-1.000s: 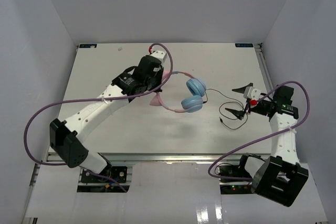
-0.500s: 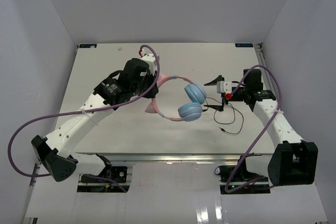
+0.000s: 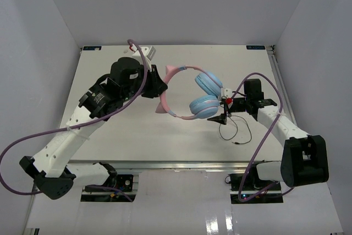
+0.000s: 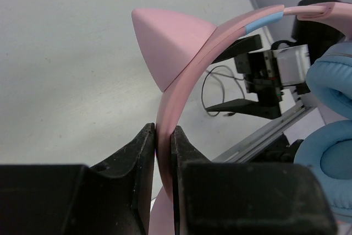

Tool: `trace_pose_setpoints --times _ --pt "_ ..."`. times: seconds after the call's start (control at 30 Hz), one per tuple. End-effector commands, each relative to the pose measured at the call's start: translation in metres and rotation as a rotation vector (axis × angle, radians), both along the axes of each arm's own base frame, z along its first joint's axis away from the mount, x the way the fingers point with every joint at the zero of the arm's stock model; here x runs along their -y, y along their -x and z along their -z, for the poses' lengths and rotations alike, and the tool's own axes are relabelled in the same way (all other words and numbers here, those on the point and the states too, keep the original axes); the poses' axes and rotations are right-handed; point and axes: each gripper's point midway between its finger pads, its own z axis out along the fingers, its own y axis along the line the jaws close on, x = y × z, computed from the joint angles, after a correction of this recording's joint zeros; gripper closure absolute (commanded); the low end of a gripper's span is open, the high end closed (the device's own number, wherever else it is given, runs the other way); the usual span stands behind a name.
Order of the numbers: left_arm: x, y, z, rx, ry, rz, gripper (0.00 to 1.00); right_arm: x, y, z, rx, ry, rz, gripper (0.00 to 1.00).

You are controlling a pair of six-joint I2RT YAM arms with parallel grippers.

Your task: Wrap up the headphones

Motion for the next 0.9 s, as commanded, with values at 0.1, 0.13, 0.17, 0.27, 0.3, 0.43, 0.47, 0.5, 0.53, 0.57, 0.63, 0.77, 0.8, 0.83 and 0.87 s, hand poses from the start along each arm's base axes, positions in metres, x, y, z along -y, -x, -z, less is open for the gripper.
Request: trace_pose_setpoints --times 0.1,0.13,0.17,0.27,0.3,0.43,0.47,0.5,0.53,0.57,0.63,0.77,0.8,0.83,0.87 --pt "-0.005 0.014 -0.093 0.149 0.241 0.005 1.0 0.002 0.002 -0.01 0.006 -0.028 0.015 0.13" --pt "-0.007 0.014 -0.095 0.152 0.242 0.0 1.0 0.003 0.003 -0.011 0.004 -0.032 0.017 0.14" --pt "-0.009 0.015 -0.096 0.156 0.243 -0.005 1.0 0.004 0.004 -0.012 -0.001 -0.036 0.019 0.14" --pt "-0.016 0.014 -0.098 0.168 0.241 -0.034 1.0 0.006 0.007 -0.013 -0.007 -0.043 0.028 0.19" --pt "-0.017 0.014 -0.098 0.171 0.242 -0.04 1.0 0.007 0.008 -0.013 -0.01 -0.044 0.029 0.22" --pt "-0.019 0.016 -0.089 0.16 0.241 -0.045 1.0 0.007 0.009 -0.017 -0.032 -0.045 0.034 0.43" --pt "-0.018 0.015 -0.086 0.155 0.241 -0.044 1.0 0.007 0.009 -0.019 -0.047 -0.046 0.034 0.5" --pt "-0.017 0.015 -0.082 0.15 0.241 -0.043 1.0 0.006 0.01 -0.024 -0.057 -0.05 0.028 0.57" --pt "-0.016 0.014 -0.079 0.144 0.242 -0.043 1.0 0.005 0.01 -0.029 -0.066 -0.055 0.027 0.64" --pt "-0.015 0.013 -0.076 0.139 0.244 -0.044 1.0 0.005 0.009 -0.034 -0.075 -0.059 0.029 0.72" --pt "-0.013 0.012 -0.073 0.137 0.25 -0.041 1.0 0.005 0.009 -0.044 -0.072 -0.067 0.035 0.83" --pt "-0.011 0.008 -0.067 0.137 0.247 -0.043 1.0 0.01 0.002 -0.057 -0.053 -0.049 0.114 0.92" --pt "-0.012 0.004 -0.059 0.135 0.224 -0.057 1.0 0.015 -0.003 -0.064 -0.024 -0.028 0.168 0.92" --pt "-0.014 0.0 -0.049 0.132 0.197 -0.072 1.0 0.021 -0.009 -0.072 0.009 -0.008 0.226 0.92" --pt "-0.016 -0.003 -0.043 0.124 0.184 -0.086 1.0 0.025 -0.014 -0.071 0.018 0.011 0.26 0.92"
